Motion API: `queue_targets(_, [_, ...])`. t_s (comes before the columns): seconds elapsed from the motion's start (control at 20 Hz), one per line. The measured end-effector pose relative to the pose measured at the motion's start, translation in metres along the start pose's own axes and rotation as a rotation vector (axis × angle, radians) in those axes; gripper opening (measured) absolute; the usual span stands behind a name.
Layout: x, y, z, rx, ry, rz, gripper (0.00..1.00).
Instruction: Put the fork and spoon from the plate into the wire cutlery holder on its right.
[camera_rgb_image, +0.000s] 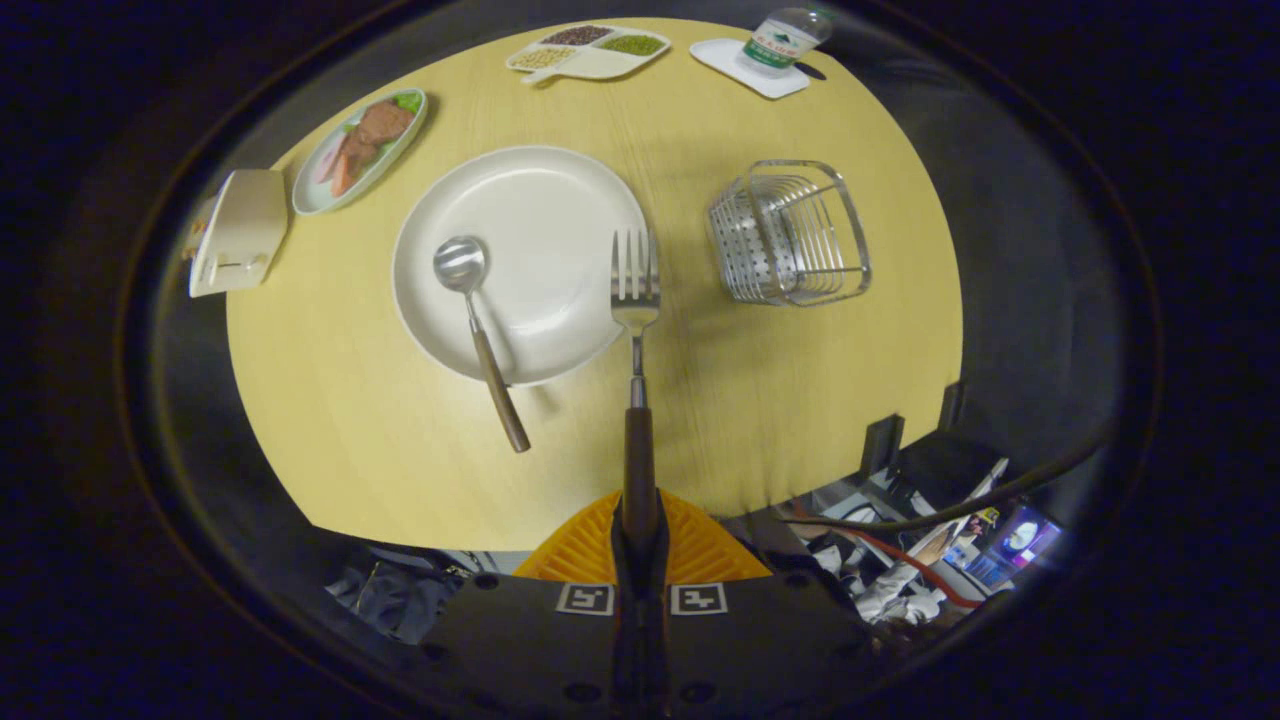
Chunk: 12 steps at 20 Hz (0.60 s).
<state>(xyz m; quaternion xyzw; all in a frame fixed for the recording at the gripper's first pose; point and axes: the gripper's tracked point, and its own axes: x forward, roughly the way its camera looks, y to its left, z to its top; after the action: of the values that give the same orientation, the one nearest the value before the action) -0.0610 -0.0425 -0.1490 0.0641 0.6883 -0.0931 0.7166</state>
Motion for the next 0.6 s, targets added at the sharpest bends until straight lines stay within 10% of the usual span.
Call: queue_targets(0.6, [-0.019, -0.072, 0.036, 0.191, 0.160, 0.043, 0.06])
